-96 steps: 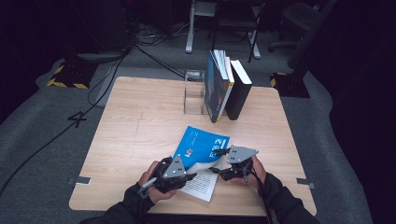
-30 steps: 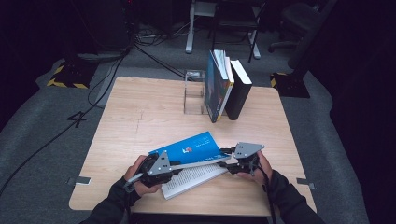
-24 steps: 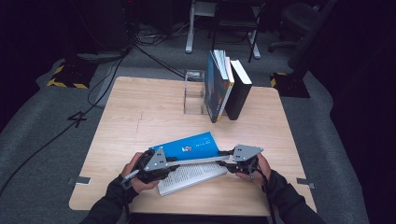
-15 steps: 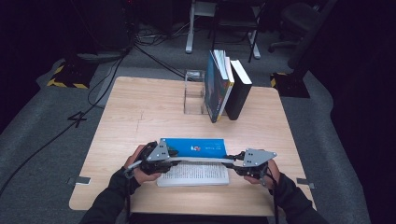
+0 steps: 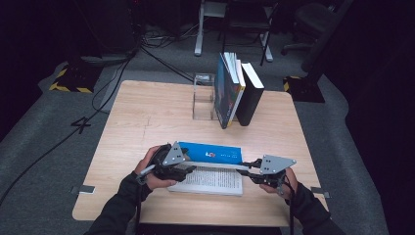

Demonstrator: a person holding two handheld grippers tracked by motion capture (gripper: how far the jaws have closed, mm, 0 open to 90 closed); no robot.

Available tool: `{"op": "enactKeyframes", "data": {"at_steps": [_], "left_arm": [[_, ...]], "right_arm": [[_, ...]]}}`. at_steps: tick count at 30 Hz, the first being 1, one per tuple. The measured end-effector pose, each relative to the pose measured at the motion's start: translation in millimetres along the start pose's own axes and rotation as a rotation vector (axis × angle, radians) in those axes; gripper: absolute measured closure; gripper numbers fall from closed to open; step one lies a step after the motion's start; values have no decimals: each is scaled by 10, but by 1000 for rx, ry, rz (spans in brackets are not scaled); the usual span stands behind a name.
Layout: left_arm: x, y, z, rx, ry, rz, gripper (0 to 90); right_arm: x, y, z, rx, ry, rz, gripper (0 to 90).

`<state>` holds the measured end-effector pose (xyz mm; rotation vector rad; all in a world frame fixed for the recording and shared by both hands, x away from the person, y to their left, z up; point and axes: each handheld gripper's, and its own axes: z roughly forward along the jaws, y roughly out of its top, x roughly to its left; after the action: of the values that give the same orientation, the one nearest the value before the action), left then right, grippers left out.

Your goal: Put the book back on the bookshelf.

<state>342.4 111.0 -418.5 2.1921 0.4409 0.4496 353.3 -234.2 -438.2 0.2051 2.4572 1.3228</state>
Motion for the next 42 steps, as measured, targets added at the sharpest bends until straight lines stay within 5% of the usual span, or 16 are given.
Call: {"op": "enactKeyframes", "data": {"at_steps": [4,11,13,15,17,21,23,24,25,28,31,35,40,42], "left_arm": [[-110,100,-3,-14,-10,9,336],[-387,262,264,95,8,35,306],[-440,276,364,144,52,31,324],[-455,269,415,169,68,30,406],[-450,246,449,189,87,33,587],[-367,186,424,173,35,1,677],[-352,173,426,179,19,-5,688],[-335,153,421,166,9,-17,693],[-314,147,410,158,2,-27,698],[-243,127,369,136,-21,-52,716],[-170,99,315,121,-29,-54,722],[-130,85,288,121,-27,-54,715],[-169,135,277,92,6,-86,530],[-277,183,318,104,31,-49,505]], "right_arm": [[7,11,4,8,-1,-8,755],[2,16,7,-2,5,7,748],[0,15,8,-3,6,8,747],[8,20,13,-1,3,2,743],[21,31,29,7,5,-8,731],[23,34,44,2,7,-10,692],[-7,29,50,-30,29,21,587],[-59,3,91,1,11,30,478],[-94,-29,126,31,-17,33,461],[-212,-139,226,45,-7,77,467],[-273,-190,336,52,-21,60,589],[-285,-187,372,23,7,66,622],[-177,-86,376,47,-18,26,692],[-125,-34,374,55,-13,5,708]]}}
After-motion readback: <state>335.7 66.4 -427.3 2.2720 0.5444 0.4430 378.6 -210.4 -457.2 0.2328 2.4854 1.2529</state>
